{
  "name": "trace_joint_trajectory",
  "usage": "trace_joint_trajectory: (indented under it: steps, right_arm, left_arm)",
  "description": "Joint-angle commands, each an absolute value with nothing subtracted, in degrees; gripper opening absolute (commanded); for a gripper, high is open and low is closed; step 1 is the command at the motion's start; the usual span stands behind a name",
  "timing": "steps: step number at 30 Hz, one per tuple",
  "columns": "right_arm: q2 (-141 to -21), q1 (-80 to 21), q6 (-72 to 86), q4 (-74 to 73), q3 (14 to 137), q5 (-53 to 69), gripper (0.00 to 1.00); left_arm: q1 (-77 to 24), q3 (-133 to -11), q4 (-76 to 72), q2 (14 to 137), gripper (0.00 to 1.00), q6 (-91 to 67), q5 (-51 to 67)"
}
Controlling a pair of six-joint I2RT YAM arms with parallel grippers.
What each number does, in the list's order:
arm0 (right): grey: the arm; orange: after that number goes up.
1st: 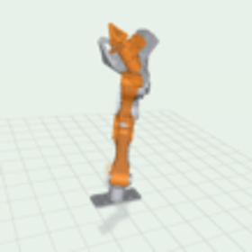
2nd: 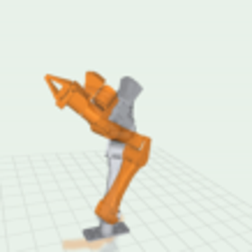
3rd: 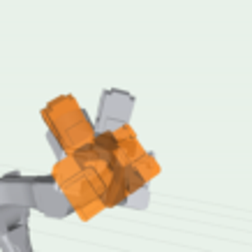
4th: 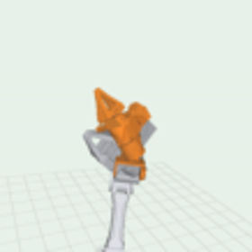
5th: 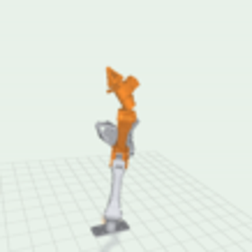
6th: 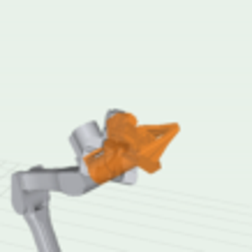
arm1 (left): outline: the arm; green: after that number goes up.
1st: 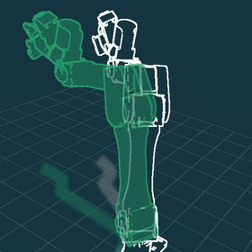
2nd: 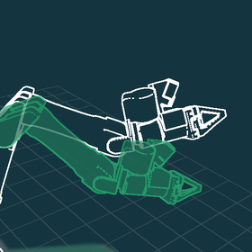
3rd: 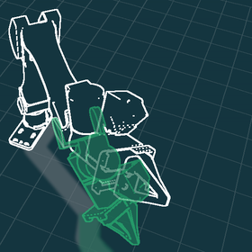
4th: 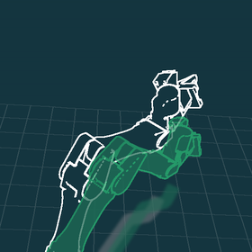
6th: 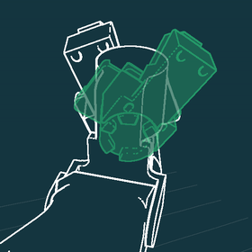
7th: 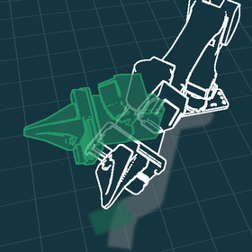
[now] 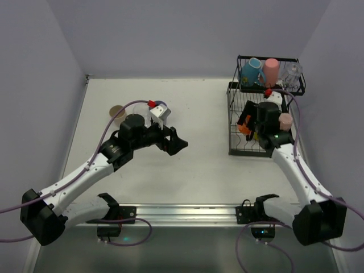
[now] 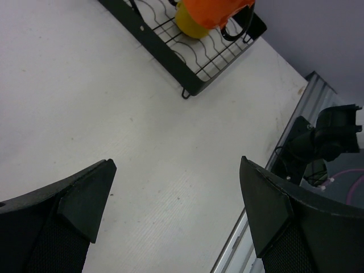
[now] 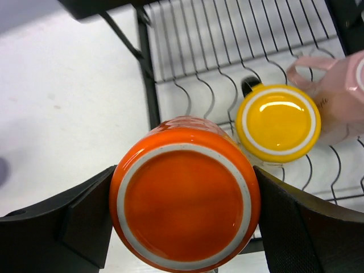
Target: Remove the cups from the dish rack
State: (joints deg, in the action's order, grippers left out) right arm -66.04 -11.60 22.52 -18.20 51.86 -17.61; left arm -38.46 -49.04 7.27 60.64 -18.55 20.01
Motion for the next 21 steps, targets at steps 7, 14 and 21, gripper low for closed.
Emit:
trace_joint_trajectory:
  steps: [7,14,21]
  right_arm:
    - [-44.83,-11.51,39.70,5.65,41.41,17.51,0.53]
    - [-44.73,-12.39,59.84,31.71,31.83,35.49,0.53]
    - [-50.87,-15.03,65.65,42.87,29.10,37.88,0.53]
  left_arm:
    - [-39.82,-49.93,-17.91,66.79,1.00,-35.30,28.38]
    - [-39.90,-47.73,-32.33,70.75,0.96,-44.64,31.11]
    - [-40.34,-48.34,-37.53,75.31,0.86,-49.21,34.10]
